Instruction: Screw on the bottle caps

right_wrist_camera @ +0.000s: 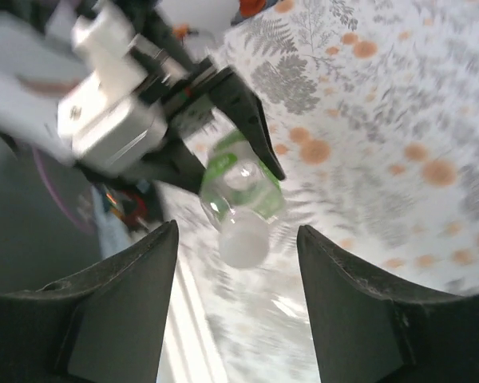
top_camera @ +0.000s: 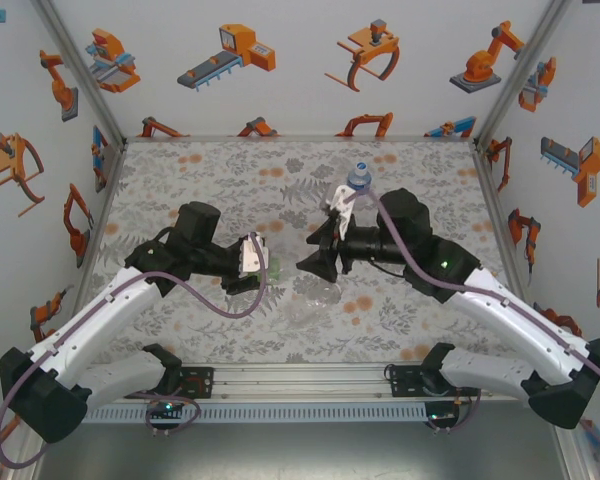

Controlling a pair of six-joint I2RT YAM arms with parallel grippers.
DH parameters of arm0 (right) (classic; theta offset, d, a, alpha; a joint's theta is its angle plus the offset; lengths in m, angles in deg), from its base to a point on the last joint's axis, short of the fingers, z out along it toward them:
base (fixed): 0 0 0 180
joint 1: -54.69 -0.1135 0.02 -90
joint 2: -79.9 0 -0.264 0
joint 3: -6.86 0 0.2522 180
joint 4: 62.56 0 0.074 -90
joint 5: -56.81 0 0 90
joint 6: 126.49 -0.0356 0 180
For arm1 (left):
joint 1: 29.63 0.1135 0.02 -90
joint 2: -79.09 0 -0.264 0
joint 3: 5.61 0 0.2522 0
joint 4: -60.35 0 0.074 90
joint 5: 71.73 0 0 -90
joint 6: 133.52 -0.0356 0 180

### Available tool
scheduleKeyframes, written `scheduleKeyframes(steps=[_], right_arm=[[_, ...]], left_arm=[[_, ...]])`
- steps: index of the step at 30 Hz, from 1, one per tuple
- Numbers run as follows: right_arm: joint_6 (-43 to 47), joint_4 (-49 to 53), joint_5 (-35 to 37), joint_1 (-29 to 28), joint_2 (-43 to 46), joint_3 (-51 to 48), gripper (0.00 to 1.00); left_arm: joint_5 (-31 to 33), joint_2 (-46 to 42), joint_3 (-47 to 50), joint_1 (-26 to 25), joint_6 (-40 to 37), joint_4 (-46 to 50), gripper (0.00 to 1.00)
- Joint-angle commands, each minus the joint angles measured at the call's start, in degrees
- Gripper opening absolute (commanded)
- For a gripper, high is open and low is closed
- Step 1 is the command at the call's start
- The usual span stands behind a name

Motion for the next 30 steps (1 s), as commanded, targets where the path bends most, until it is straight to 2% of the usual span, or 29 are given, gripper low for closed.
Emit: scheduleKeyframes(steps=[1, 4, 6, 23, 27, 30], right_arm=[[31.3, 11.6, -8.3, -0.2, -2.5, 3.0, 0.52], [37.1, 11.3, -10.0, -0.2, -3.4, 2.4, 0.51], [37.7, 9.1, -11.2, -0.2, -3.9, 1.2, 0.51], [32.2, -4.2, -12.0, -0.8, -5.4, -5.0, 0.46], [31.2, -4.9, -10.9, -1.2, -4.9, -6.1, 0.37], [26.9, -6.4, -9.6, -1.6, -4.1, -7.2, 0.26]], left_arm=[[-2.3, -1.0, -1.3, 0.0, -0.5, -0.3, 0.00], [-2.3, -1.0, -1.2, 0.0, -0.6, -0.2, 0.00], [-2.3, -1.0, -1.3, -0.1, -0.6, -0.2, 0.00], [-2.3, -0.6, -1.3, -0.1, -0.6, -0.2, 0.00], [-2.4, -0.4, -1.3, 0.0, -0.6, -0.2, 0.00], [-2.4, -0.4, -1.4, -0.1, -0.5, -0.2, 0.00]])
